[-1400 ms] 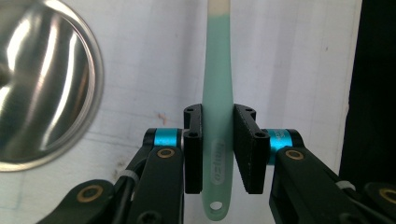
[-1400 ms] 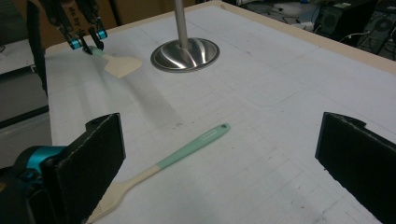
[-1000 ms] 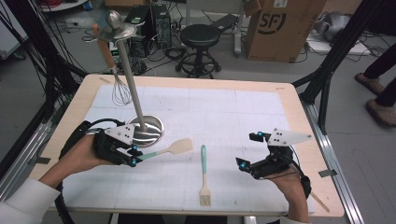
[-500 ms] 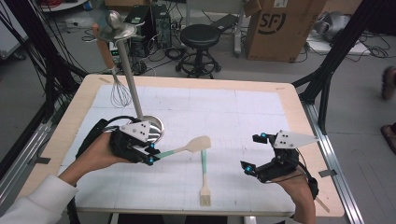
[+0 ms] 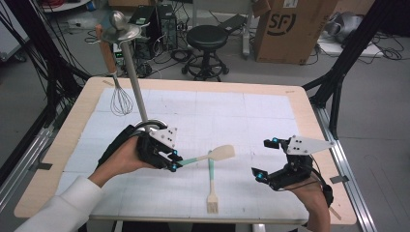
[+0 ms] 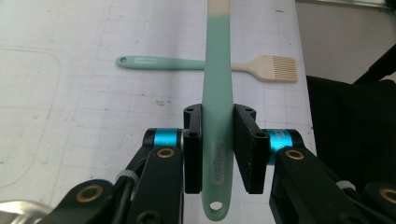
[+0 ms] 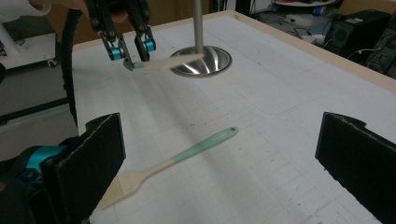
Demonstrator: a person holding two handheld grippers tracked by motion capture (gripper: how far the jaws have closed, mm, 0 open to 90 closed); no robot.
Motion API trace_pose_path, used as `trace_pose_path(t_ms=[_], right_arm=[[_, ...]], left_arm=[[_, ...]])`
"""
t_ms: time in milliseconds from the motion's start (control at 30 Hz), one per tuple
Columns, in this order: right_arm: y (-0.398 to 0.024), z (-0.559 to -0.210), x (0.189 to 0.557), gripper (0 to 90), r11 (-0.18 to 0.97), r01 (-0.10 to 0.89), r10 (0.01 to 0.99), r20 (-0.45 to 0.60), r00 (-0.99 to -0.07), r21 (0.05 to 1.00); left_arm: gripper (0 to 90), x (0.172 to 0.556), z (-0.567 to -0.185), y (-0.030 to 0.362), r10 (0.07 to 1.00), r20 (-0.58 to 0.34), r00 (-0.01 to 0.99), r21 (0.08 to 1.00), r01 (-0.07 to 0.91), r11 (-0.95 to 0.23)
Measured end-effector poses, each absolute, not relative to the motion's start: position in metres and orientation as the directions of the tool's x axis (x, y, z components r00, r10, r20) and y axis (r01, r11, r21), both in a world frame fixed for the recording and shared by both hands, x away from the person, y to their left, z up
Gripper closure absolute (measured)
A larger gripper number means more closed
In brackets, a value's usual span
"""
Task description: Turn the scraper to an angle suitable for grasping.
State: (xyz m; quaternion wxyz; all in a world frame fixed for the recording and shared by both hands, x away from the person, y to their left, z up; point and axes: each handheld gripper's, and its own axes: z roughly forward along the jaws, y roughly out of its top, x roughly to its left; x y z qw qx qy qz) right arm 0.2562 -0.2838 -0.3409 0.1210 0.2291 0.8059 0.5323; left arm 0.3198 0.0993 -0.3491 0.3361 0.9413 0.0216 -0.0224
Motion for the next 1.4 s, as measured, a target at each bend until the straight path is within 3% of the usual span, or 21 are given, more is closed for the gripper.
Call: trace_pose_path(t_ms=[567, 1400], right_arm=[[-0.279, -0.344, 0.259, 0.0, 0.340, 0.245, 0.488, 0.052, -0.871, 0.908], [-0.275, -0.345, 0.260, 0.0, 0.339, 0.245, 0.484, 0.055, -0.873, 0.908]], left_arm=[[74.5, 0.327, -0.387, 0.044, 0.000, -0.076, 0.997, 0.615, 0.047, -0.787], [74.3, 0.330, -0.419, 0.005, -0.021, -0.077, 0.997, 0.556, 0.025, -0.831]])
